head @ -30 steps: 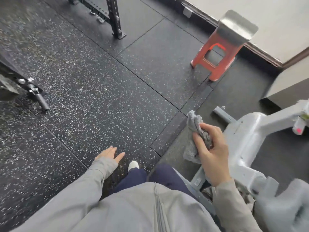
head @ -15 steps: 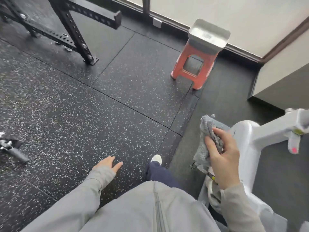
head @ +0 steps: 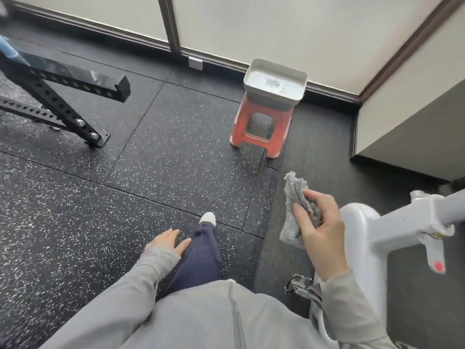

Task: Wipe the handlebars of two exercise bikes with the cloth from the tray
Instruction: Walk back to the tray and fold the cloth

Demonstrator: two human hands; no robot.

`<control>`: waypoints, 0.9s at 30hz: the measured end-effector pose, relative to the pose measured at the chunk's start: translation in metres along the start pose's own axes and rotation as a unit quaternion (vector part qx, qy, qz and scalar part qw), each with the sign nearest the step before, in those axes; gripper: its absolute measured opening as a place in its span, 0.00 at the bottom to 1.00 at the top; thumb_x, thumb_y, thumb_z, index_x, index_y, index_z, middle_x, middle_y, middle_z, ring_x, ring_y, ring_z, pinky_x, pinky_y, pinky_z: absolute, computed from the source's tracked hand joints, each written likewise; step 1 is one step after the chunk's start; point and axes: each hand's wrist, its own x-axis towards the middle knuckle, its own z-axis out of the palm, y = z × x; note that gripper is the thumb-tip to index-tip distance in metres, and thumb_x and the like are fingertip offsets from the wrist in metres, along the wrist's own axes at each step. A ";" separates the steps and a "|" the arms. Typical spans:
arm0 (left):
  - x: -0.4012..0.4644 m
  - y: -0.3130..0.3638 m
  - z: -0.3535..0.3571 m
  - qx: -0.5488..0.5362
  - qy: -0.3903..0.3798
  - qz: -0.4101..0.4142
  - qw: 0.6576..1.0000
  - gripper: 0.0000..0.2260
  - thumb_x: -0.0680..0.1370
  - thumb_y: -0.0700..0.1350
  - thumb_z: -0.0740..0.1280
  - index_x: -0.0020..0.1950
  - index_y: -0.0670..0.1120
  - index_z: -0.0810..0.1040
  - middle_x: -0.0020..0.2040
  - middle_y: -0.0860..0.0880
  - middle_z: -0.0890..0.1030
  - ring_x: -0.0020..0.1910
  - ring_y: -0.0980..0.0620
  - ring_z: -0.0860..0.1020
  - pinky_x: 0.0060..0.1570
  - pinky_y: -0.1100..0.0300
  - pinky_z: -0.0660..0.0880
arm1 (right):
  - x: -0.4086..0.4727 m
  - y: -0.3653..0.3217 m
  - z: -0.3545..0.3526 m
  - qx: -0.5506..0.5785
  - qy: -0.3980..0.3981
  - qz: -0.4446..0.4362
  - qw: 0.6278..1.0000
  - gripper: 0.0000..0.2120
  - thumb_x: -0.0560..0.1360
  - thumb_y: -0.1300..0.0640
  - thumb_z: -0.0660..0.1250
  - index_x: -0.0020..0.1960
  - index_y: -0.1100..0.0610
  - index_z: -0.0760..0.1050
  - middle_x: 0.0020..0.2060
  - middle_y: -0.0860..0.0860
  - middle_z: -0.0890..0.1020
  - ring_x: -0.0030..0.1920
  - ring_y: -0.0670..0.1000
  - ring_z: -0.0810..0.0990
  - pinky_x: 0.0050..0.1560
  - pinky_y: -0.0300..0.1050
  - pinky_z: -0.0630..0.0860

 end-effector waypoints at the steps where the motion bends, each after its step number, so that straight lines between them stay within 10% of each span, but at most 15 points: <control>1: 0.017 0.002 -0.012 0.005 -0.004 0.002 1.000 0.28 0.78 0.60 0.55 0.74 0.48 0.60 0.76 0.49 0.60 0.74 0.50 0.59 0.73 0.54 0.56 | 0.016 -0.002 0.008 -0.005 0.004 0.001 1.000 0.14 0.73 0.63 0.70 0.51 0.46 0.75 0.49 0.49 0.78 0.51 0.44 0.76 0.54 0.30 0.69; 13: 0.182 0.054 -0.171 0.027 -0.030 0.032 0.999 0.27 0.78 0.60 0.55 0.73 0.47 0.61 0.74 0.48 0.63 0.72 0.48 0.62 0.72 0.50 0.59 | 0.189 -0.044 0.086 -0.034 0.032 -0.021 0.999 0.15 0.72 0.65 0.70 0.52 0.49 0.75 0.48 0.50 0.77 0.51 0.43 0.76 0.54 0.30 0.69; 27: 0.301 0.213 -0.237 0.119 -0.062 0.045 0.990 0.28 0.79 0.61 0.51 0.75 0.48 0.56 0.77 0.50 0.55 0.76 0.52 0.54 0.75 0.55 0.53 | 0.379 0.003 0.020 -0.050 0.088 0.012 0.995 0.13 0.71 0.66 0.71 0.52 0.51 0.77 0.48 0.51 0.78 0.50 0.40 0.75 0.54 0.30 0.69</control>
